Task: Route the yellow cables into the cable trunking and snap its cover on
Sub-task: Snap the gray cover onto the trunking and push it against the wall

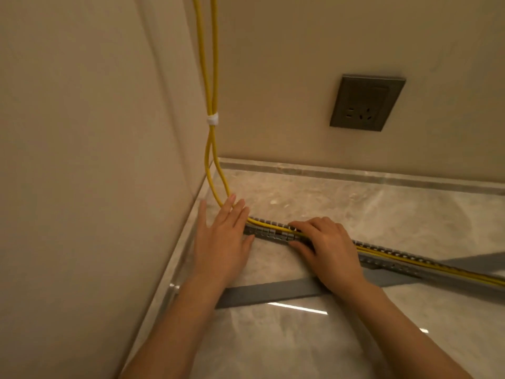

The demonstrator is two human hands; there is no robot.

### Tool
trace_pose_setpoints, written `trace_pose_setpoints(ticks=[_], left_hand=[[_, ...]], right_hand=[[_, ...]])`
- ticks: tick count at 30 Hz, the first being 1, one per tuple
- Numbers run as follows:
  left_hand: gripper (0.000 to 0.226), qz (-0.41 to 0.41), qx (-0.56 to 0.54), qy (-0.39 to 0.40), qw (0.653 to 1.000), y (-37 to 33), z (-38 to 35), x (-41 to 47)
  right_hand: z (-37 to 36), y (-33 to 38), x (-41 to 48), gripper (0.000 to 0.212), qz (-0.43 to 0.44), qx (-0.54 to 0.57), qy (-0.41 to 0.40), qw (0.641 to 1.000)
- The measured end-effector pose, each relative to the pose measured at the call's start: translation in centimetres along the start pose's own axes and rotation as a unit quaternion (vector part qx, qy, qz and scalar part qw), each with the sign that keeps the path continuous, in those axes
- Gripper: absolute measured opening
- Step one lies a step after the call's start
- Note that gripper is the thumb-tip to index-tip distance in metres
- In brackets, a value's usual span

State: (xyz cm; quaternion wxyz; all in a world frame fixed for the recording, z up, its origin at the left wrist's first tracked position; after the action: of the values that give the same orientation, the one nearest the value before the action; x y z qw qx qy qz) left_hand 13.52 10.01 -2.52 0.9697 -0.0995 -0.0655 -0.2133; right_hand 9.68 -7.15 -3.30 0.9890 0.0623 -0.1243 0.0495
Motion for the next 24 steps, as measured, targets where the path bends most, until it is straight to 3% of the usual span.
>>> trace_pose_setpoints(ticks=[4, 8, 14, 17, 20, 24], left_hand=[[0.056, 0.023, 0.000, -0.026, 0.999, 1.3, 0.1, -0.3], [0.063, 0.027, -0.001, 0.001, 1.000, 1.7, -0.4, -0.1], [0.057, 0.022, -0.091, 0.032, 0.995, 1.6, 0.1, 1.2], [0.050, -0.022, -0.163, 0.041, 0.986, 0.1, 1.0, 0.8], [0.037, -0.072, -0.224, 0.059, 0.970, -2.4, 1.4, -0.8], [0.038, -0.113, -0.188, 0.128, 0.967, -5.7, -0.4, -3.2]], right_hand=[[0.0, 0.0, 0.4, 0.033, 0.009, 0.021, 0.010, 1.000], [0.1, -0.1, 0.5, 0.037, 0.007, 0.018, 0.028, 0.999], [1.8, 2.0, -1.4, 0.040, 0.109, -0.024, -0.032, 0.993], [1.1, 3.4, -3.3, 0.041, 0.159, -0.032, 0.033, 0.986], [0.3, 3.7, -4.3, 0.039, 0.144, -0.008, 0.068, 0.987], [0.3, 2.9, -5.1, 0.034, 0.105, 0.024, 0.063, 0.992]])
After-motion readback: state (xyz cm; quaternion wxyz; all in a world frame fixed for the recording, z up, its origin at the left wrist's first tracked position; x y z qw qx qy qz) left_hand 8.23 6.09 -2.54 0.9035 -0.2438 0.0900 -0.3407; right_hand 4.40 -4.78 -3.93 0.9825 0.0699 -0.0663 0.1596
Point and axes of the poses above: each hand's wrist, its own x-axis towards the middle knuckle, its own z-axis out of the back of the hand, y = z × x, the point moved 5 cm from there along x, towards the middle knuckle, and after that the axes turned 12 degrees about -x, right-handed, at the moved point
